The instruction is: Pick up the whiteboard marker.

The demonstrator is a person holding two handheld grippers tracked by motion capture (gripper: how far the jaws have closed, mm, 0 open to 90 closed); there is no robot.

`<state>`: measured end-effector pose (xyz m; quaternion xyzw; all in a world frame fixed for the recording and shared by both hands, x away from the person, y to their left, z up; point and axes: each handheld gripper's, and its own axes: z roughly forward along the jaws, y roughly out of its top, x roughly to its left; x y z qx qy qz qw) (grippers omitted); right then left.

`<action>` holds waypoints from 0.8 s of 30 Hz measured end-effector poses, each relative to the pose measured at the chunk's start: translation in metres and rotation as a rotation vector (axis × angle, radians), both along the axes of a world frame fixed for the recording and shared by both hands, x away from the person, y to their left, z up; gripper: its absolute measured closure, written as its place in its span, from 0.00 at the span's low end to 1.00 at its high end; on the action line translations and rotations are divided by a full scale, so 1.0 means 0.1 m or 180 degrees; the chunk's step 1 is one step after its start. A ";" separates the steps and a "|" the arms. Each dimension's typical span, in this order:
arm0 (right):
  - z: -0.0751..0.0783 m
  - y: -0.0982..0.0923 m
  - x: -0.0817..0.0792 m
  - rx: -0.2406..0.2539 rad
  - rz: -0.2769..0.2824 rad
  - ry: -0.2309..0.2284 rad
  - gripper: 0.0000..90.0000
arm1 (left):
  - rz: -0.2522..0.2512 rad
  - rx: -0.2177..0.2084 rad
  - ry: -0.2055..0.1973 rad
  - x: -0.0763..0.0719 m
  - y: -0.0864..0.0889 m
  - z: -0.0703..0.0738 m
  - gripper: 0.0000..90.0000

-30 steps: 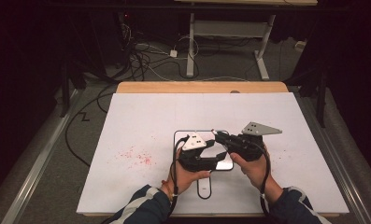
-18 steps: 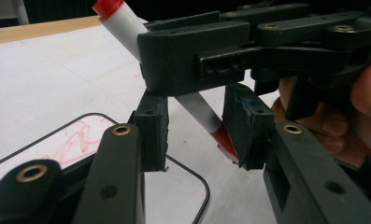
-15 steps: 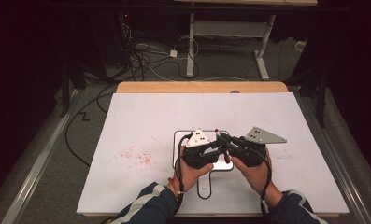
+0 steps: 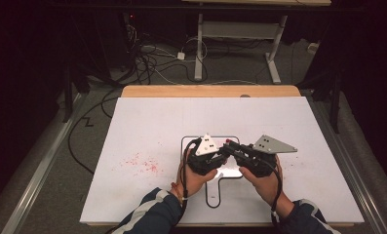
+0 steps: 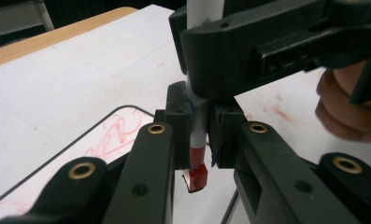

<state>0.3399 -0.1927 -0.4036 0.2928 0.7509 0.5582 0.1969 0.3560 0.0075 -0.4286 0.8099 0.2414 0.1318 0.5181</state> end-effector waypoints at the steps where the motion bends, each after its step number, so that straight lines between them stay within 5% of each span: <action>1: 0.01 0.00 0.00 0.0010 -0.0023 0.0003 0.77 | 0.0018 0.0038 -0.0025 0.00 0.03 -0.01 0.87; 6: 0.10 -0.17 -0.07 0.0120 -0.0065 -0.0030 0.62 | 0.0179 0.0076 -0.0051 0.05 0.26 -0.06 0.87; 14: 0.05 -0.57 -0.26 -0.0373 -0.0258 -0.0253 0.53 | 0.0630 -0.0061 -0.0141 0.13 0.72 -0.16 0.87; 19: -0.08 -0.87 -0.36 -0.0474 -0.0397 -0.0153 0.51 | 0.0801 -0.0153 -0.0120 0.23 0.79 -0.24 0.87; 24: -0.16 -1.05 -0.39 -0.0538 -0.0449 -0.0116 0.50 | 0.1054 0.0006 -0.0252 0.38 0.74 -0.31 0.87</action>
